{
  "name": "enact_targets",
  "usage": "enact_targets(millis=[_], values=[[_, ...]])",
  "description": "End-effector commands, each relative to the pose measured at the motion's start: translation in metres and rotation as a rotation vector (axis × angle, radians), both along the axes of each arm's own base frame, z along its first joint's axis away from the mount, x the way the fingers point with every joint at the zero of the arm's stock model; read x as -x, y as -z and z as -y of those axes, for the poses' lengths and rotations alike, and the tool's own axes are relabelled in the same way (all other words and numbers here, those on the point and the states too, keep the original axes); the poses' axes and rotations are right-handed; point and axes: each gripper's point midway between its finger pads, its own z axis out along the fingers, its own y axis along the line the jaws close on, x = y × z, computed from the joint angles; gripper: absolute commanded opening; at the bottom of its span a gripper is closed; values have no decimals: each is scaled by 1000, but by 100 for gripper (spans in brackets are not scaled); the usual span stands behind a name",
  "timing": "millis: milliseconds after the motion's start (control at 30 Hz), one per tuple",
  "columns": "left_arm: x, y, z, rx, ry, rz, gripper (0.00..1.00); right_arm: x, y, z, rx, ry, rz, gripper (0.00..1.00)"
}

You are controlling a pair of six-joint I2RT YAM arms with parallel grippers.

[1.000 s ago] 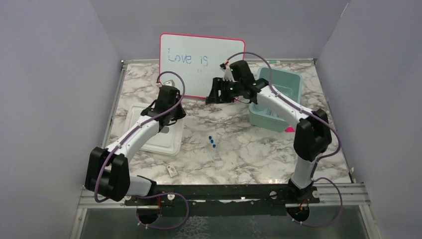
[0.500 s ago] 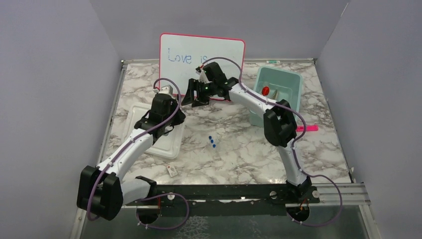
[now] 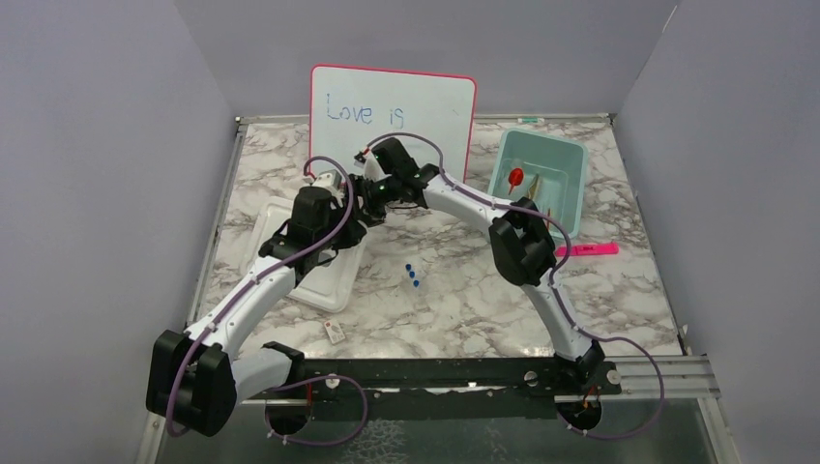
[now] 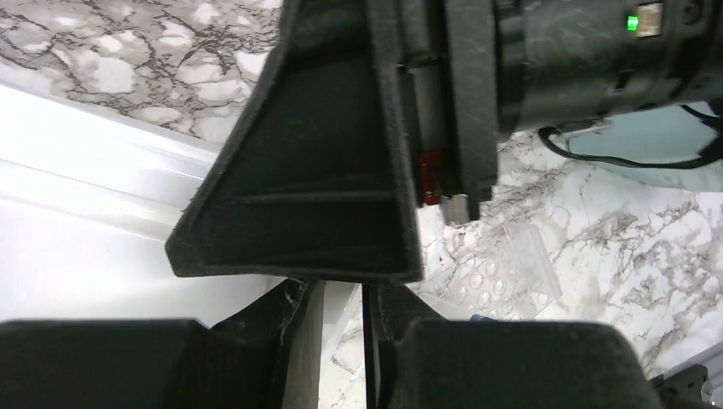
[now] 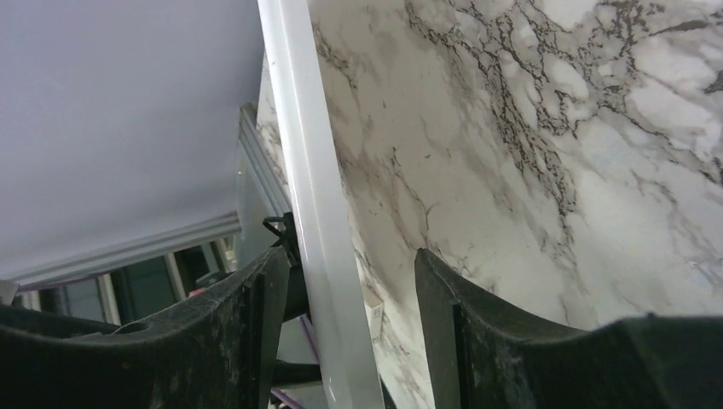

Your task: Organize the chemistry lab equipment

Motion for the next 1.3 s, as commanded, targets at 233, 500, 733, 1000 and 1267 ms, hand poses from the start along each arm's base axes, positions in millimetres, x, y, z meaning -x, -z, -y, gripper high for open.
enact_targets(millis=[233,500,733,1000,1267], values=[[-1,-31,6,17,52,106,13,4,-15,-16,-91,-39,12,19],[-2,-81,-15,15,-61,218,55,4,-74,-9,-192,-47,204,3],[7,-158,-24,88,-106,397,72,-3,-139,11,-262,7,356,1],[15,-232,-33,150,-151,531,79,-20,-215,65,-342,129,464,1],[23,-286,-15,258,-58,608,81,-52,-279,170,-365,410,547,1]])
